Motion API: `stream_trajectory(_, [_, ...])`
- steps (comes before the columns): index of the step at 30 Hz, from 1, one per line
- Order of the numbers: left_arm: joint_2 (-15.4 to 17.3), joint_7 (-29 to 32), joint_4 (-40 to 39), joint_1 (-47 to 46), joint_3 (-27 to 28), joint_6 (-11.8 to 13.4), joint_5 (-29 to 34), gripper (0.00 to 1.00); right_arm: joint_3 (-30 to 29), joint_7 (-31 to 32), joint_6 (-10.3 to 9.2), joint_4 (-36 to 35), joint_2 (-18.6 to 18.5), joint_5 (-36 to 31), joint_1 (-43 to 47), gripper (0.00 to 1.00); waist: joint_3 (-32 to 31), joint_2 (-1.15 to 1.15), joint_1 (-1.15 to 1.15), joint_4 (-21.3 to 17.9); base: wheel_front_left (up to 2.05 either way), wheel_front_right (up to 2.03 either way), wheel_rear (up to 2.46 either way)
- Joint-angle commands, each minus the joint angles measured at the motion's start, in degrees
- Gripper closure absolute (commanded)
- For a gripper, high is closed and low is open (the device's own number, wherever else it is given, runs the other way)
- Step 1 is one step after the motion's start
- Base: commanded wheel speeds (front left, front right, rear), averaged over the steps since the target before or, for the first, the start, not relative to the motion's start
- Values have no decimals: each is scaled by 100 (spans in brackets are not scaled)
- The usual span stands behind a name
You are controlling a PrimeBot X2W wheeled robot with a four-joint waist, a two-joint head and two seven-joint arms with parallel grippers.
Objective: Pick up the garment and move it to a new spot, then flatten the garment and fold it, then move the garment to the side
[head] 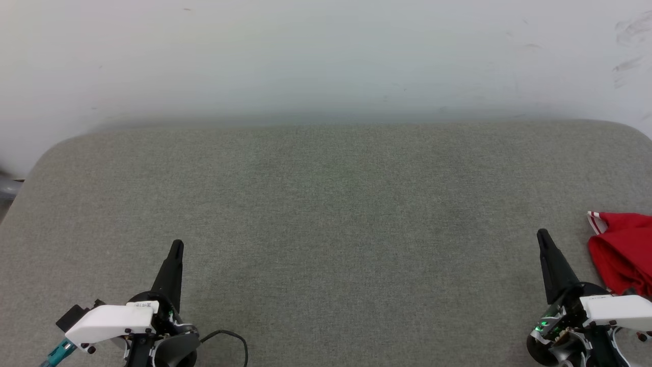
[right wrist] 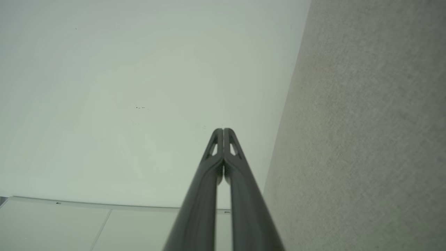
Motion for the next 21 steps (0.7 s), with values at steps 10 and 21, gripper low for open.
stream_trajectory(10, [-9,14,-3,-34,11,-9,0,100,-7,10,-2,8,20,-35,-73,100,0,0,0,0,0,0,0])
stream_trajectory(21, [-9,14,-3,-34,11,-9,1,100,-7,11,-2,8,20,-35,-74,100,0,0,0,0,0,0,0])
